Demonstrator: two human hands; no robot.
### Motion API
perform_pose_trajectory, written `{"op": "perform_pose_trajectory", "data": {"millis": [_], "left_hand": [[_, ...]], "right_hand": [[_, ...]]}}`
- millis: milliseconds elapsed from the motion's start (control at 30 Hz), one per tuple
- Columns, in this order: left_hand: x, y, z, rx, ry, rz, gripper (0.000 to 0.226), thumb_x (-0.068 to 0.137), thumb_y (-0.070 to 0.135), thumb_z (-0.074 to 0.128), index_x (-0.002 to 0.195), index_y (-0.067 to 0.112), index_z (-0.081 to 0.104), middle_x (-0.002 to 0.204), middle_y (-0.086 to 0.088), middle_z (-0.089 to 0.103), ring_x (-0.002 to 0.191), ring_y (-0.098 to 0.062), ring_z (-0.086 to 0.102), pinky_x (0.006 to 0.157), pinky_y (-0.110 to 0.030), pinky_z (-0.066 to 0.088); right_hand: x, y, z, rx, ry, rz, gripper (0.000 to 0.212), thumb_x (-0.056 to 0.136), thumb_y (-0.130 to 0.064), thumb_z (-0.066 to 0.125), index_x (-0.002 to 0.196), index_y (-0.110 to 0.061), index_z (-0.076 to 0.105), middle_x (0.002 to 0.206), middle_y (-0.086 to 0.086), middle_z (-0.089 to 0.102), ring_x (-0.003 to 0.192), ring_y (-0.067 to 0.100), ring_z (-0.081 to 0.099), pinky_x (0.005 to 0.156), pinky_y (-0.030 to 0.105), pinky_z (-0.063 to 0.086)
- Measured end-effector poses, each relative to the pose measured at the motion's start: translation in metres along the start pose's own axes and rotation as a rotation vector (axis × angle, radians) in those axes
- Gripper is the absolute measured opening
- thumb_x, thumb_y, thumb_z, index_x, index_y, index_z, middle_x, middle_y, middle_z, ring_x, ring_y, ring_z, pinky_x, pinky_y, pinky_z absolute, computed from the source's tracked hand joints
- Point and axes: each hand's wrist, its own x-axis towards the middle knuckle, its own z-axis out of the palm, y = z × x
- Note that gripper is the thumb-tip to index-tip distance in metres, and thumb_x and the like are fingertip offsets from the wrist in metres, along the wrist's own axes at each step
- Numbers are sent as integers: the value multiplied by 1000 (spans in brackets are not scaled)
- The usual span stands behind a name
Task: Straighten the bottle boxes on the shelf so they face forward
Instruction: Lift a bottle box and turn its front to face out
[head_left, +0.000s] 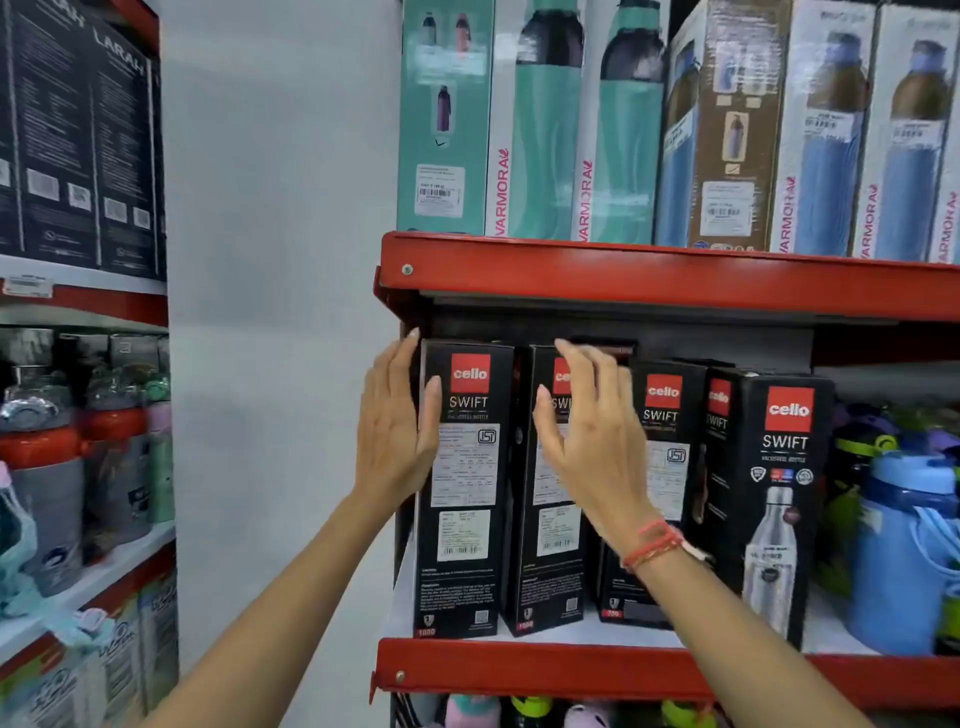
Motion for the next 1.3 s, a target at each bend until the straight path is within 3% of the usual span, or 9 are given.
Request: {"op": "perform_pose_trajectory", "data": {"millis": [67, 167, 267, 433, 600, 800, 933, 1067, 1300], "left_hand": [[-13, -13, 2, -138, -17, -247, 46, 99, 35, 36, 141, 18, 33, 136, -4, 43, 126, -15, 43, 107, -36, 37], [-37, -26, 10, -300, -172, -519, 55, 95, 51, 30, 139, 19, 36, 137, -5, 46, 123, -18, 49, 103, -38, 42], [-48, -33, 13, -395, -326, -669, 47, 97, 49, 27, 127, 17, 45, 133, -5, 53, 115, -14, 55, 95, -24, 42], [-57, -49, 15, -593, -530, -844, 74, 85, 70, 25, 144, 25, 34, 144, 0, 47, 128, -15, 46, 109, -42, 38], [-40, -40, -3, -631, -484, -806, 62, 92, 53, 39, 141, 15, 37, 132, -4, 57, 117, -15, 57, 95, -34, 49], [-40, -26, -48, -603, -507, -705, 61, 86, 41, 61, 138, 30, 33, 122, -4, 62, 110, -20, 63, 90, -37, 52], [-49, -14, -70, -630, -520, -644, 72, 81, 14, 72, 128, 49, 31, 111, 2, 70, 94, -18, 72, 74, -28, 59], [-57, -1, -70, -555, -384, -579, 84, 76, 8, 76, 135, 46, 31, 111, 6, 69, 94, -18, 72, 78, -31, 60], [-62, -1, -40, -376, -316, -555, 89, 77, 10, 76, 144, 39, 26, 129, 5, 61, 116, -14, 61, 93, -43, 55]], "right_hand": [[-13, -14, 9, 103, -60, 109, 41, 94, -30, 48, 131, -13, 47, 121, 4, 51, 106, 17, 50, 78, 27, 52], [-48, -32, 27, 167, -196, 228, 46, 94, -35, 47, 135, -16, 41, 122, 1, 49, 107, 13, 51, 86, 31, 52], [-79, -52, 41, 120, -388, 313, 70, 94, -51, 40, 150, -17, 15, 139, 4, 39, 125, 18, 41, 101, 28, 43], [-100, -87, 60, 32, -575, 496, 109, 83, -66, 48, 146, -16, -25, 145, 14, 27, 119, 28, 47, 87, 33, 47], [-83, -92, 57, 64, -525, 507, 117, 79, -64, 55, 146, -12, -25, 140, 17, 30, 111, 31, 51, 86, 33, 46], [-62, -68, 25, 411, -645, 479, 119, 73, -61, 64, 140, -40, -32, 147, 0, 23, 115, 22, 50, 90, 33, 48], [-55, -45, 2, 640, -839, 472, 114, 78, -44, 72, 144, -42, -21, 143, -17, 21, 124, -4, 21, 101, 18, 22], [-44, -35, 4, 752, -886, 474, 111, 73, -43, 75, 147, -45, -8, 155, -14, 23, 138, 1, 24, 115, 29, 22], [-28, -39, 25, 741, -839, 480, 93, 89, -19, 63, 150, -38, -5, 128, -21, 46, 115, -1, 44, 93, 16, 33]]}}
